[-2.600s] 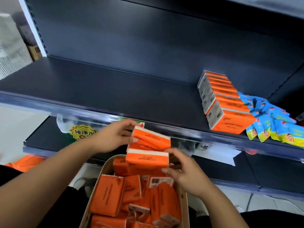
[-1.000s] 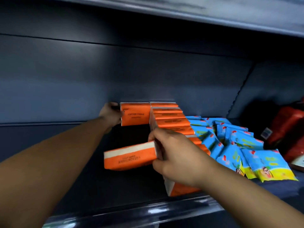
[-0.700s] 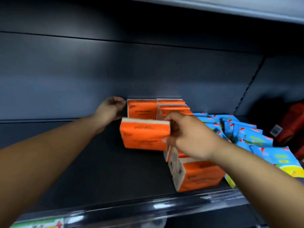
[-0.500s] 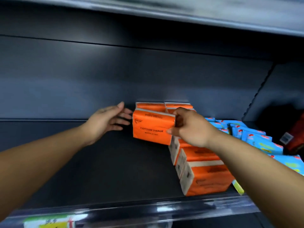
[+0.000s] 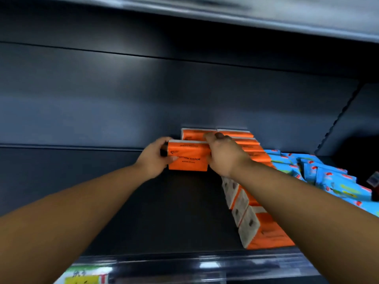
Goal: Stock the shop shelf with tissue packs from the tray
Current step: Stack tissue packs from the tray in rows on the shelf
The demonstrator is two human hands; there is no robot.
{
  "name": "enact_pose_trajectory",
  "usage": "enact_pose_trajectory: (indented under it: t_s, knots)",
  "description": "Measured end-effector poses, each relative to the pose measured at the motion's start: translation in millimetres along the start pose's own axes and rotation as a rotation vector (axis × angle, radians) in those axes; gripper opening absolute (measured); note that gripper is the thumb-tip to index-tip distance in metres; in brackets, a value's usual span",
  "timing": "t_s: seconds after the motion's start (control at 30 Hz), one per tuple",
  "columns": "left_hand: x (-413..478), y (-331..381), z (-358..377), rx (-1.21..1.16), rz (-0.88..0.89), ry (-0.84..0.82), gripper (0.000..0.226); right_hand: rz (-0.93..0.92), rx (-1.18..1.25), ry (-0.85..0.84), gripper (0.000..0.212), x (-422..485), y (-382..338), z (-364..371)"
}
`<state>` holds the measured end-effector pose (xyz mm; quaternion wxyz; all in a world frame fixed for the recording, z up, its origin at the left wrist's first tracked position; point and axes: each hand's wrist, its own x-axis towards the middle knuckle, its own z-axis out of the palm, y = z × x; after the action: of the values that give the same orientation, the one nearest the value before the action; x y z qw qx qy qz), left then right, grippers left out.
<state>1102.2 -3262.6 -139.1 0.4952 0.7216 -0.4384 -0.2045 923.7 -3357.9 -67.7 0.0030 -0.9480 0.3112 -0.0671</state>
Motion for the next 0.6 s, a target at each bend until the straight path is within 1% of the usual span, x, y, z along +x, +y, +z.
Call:
enact_pose_trajectory:
  t_s: [0.17,0.23,0.3,0.37,0.43,0.53,0.6]
  knots:
    - [13.0,-1.1,19.4,0.096,0.005,0.109,0.050,0.052,-0.226,-0.098,0.057,0.2,-9.5,8.6]
    - [16.0,1.2,25.3,0.103,0.018,0.124,0.050,0.068,-0.357,-0.100,0.058,-0.5,-14.4,8.7]
    - [17.6,2.5,29.7,0.093,0.014,0.126,0.048,0.070,-0.440,-0.080,0.054,-0.5,-19.4,7.1]
    - [20.1,2.3,33.1,0.095,0.001,0.153,0.048,0.059,-0.466,-0.087,0.053,0.8,-24.2,6.4]
    - [23.3,0.1,35.9,0.069,-0.041,0.198,0.055,0.040,-0.476,-0.118,0.058,2.4,-27.2,8.6]
    - [23.8,-1.9,40.2,-0.096,-0.170,0.207,0.068,0.056,-0.456,-0.185,0.064,4.7,-26.1,13.0]
    - [22.5,-2.0,43.3,-0.173,-0.207,0.180,0.066,0.073,-0.430,-0.210,0.064,6.8,-22.5,15.8]
